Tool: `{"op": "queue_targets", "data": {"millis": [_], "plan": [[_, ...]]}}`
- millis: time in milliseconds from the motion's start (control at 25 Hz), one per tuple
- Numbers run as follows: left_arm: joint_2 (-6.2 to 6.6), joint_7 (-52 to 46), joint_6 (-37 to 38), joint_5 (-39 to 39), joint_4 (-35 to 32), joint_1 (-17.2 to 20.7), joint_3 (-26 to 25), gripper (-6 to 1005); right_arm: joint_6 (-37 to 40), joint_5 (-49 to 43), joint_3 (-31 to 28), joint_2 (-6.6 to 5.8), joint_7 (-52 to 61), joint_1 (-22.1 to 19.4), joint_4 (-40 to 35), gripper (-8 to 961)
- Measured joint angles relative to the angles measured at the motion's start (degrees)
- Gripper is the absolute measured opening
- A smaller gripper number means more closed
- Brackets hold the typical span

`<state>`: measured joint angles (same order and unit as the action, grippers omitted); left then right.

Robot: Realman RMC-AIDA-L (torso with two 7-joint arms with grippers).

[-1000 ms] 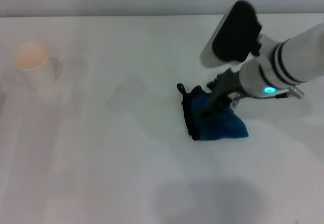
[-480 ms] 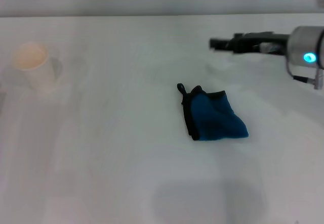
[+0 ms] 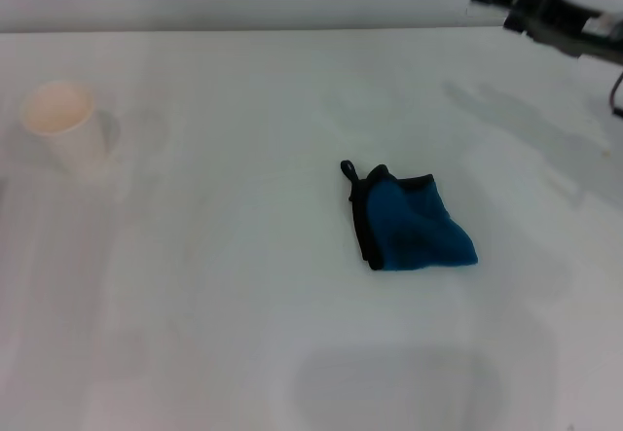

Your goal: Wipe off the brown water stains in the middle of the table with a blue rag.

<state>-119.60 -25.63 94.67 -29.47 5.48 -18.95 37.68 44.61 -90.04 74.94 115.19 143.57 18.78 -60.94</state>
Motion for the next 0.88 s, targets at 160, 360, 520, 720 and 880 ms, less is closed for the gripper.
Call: {"op": "queue_targets", "data": {"millis": [160, 360, 520, 720, 880], "plan": [[-0.03, 0.2, -0.02, 0.02, 0.28, -0.06, 0.01, 859, 9.22, 11.6, -8.42, 0.13, -5.91, 0.07, 3.68, 809], [-0.02, 0.28, -0.03, 0.04, 0.23, 0.07, 0.02, 859, 20.69, 37.92, -15.06, 0.13, -30.04, 0.94, 18.3, 790], [0.05, 0.3, -0.03, 0.04, 0.08, 0.06, 0.02, 859, 26.26, 52.19, -16.25, 0.12, -52.07, 1.64, 30.41, 719], [0.16, 0.32, -0.37, 0.03, 0.08, -0.32, 0.03, 859, 28.86, 58.3, -15.77, 0.64, -87.62, 2.02, 40.45, 725], [0.16, 0.32, -0.85, 0.03, 0.43, -0.7, 0.02, 859, 26.8, 59.44, -15.88, 0.99, -109.27, 5.82, 51.35, 730]]}}
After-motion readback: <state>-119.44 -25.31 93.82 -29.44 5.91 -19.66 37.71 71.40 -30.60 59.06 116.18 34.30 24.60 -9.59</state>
